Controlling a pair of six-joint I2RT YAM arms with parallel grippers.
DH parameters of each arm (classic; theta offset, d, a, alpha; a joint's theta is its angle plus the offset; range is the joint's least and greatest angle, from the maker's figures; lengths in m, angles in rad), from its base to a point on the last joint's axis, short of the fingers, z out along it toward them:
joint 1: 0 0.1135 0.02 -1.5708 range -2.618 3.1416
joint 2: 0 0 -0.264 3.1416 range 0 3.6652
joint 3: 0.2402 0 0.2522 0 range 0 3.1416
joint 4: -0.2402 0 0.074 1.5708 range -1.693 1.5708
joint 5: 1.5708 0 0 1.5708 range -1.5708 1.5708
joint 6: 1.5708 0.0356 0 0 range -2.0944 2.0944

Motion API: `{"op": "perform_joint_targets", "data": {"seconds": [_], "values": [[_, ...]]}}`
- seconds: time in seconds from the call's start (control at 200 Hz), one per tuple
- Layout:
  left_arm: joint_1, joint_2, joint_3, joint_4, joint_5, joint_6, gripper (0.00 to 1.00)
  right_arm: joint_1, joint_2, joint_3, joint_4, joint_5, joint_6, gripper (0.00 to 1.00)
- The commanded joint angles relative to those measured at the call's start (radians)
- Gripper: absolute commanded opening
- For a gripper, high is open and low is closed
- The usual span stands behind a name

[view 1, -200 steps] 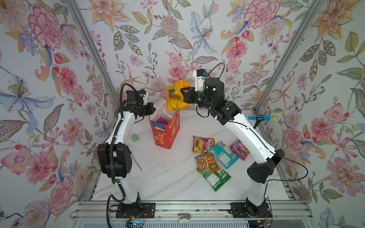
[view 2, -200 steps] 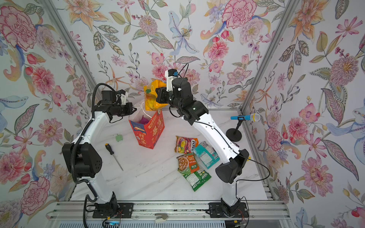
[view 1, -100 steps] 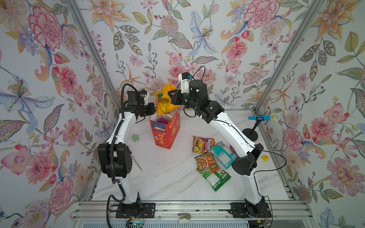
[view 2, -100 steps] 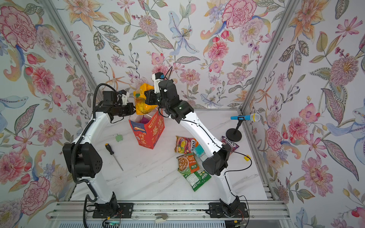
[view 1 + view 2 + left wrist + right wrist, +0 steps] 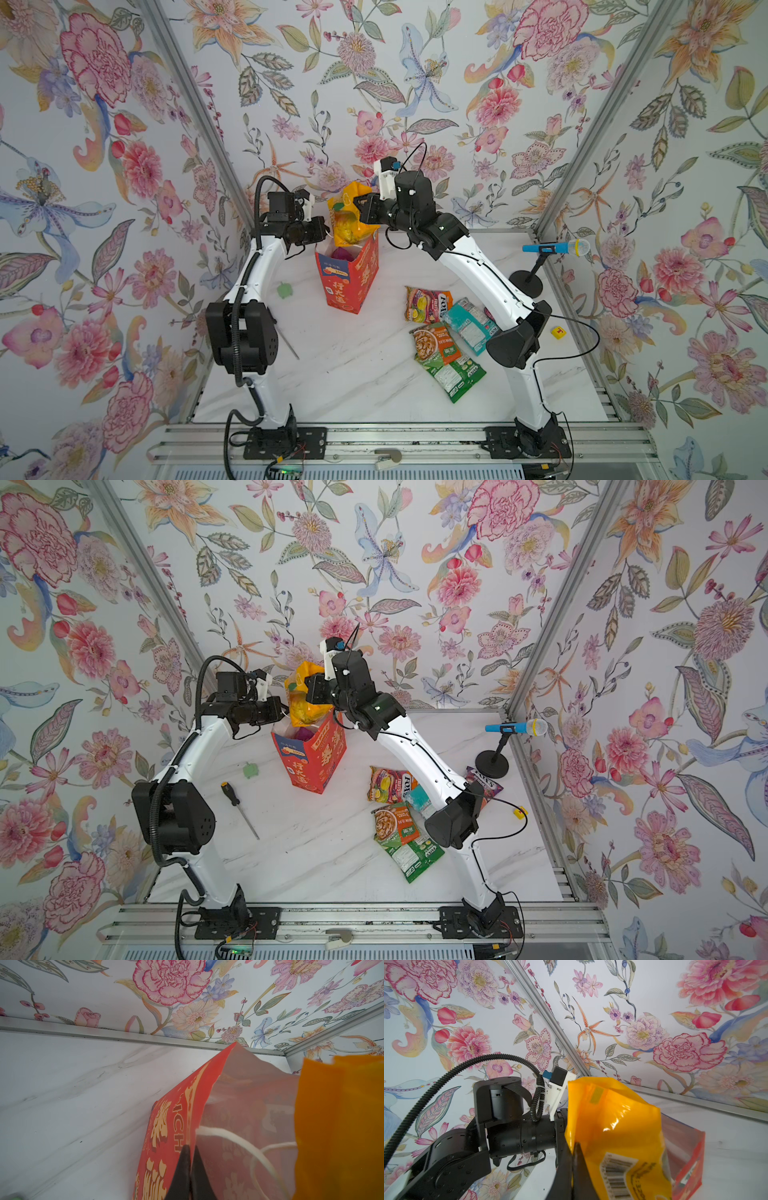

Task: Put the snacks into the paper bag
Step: 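Lower the yellow candy bag into the red bag and open the right gripper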

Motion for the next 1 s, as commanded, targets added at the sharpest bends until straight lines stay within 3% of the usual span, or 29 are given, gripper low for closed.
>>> {"op": "perform_joint_targets", "data": {"seconds": [0.0, 0.315, 0.63, 0.991], "values": [[-0.006, -0.032, -0.002, 0.019, 0.024, -0.019, 0.05, 0.015, -0.058, 0.062, 0.186, -0.028, 0.023, 0.00], [-0.007, -0.031, 0.002, 0.016, 0.023, -0.018, 0.05, 0.018, -0.011, 0.073, 0.244, -0.050, 0.096, 0.00], [-0.007, -0.027, 0.016, 0.010, 0.026, -0.017, 0.03, -0.016, 0.032, 0.060, 0.118, -0.036, 0.121, 0.00], [-0.007, -0.021, 0.026, 0.002, 0.024, -0.014, 0.00, -0.041, -0.030, -0.059, 0.056, 0.039, 0.077, 0.00]]}}
